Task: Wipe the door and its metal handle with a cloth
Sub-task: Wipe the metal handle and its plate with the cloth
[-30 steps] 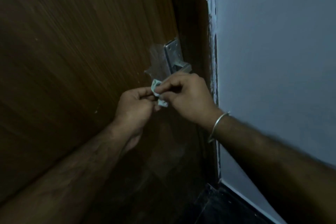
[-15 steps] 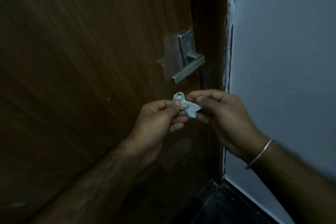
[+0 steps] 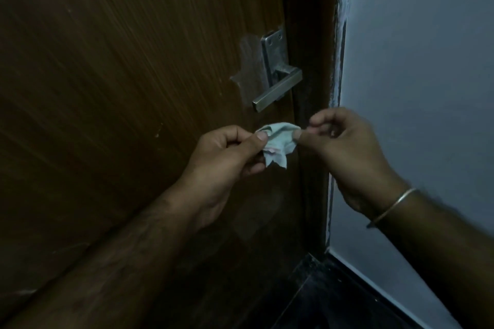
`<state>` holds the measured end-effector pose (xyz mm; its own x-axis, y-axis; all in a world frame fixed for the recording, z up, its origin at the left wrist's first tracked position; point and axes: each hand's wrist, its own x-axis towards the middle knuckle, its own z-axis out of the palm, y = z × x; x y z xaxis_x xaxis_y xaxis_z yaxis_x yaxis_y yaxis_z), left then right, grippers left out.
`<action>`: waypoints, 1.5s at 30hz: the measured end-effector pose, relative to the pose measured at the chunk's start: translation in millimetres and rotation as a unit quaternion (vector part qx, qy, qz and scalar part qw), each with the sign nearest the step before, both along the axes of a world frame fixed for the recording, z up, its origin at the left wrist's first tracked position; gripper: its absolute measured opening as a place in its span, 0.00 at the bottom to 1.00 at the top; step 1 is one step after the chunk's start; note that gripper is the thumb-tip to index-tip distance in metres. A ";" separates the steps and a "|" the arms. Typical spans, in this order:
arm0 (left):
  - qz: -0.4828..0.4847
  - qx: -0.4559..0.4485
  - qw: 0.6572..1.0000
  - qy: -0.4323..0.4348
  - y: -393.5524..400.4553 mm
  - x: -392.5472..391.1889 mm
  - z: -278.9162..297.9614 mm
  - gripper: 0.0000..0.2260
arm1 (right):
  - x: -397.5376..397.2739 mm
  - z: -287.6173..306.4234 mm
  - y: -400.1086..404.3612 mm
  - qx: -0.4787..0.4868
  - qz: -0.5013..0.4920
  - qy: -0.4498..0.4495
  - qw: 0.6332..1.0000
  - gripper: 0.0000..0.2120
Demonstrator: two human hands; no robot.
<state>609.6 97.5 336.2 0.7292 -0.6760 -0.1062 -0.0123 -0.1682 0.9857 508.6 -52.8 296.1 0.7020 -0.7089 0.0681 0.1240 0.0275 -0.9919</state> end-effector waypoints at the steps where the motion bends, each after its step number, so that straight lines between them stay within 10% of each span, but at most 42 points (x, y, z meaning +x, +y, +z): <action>1: -0.003 0.001 1.000 -0.006 -0.4 -0.7 0.4 0.07 | -0.3 0.6 2.5 -0.084 -0.031 -0.004 0.996 0.05; 9: -0.044 0.034 0.995 -0.086 1.0 -2.7 2.0 0.09 | -1.5 4.2 12.1 -0.117 0.125 -0.023 0.985 0.11; 25: -0.009 0.031 0.991 -0.133 -3.0 -7.8 10.9 0.06 | 1.6 6.0 12.1 0.125 0.148 -0.065 0.979 0.08; 45: -0.051 0.159 0.943 -0.289 -23.1 2.9 67.4 0.10 | 6.4 63.9 -10.2 0.080 0.127 0.001 0.989 0.10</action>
<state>612.5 74.4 403.6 0.6596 -0.7473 0.0805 -0.5649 -0.4223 0.7089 515.0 -63.0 360.0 0.8583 -0.5121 -0.0324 0.0904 0.2131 -0.9728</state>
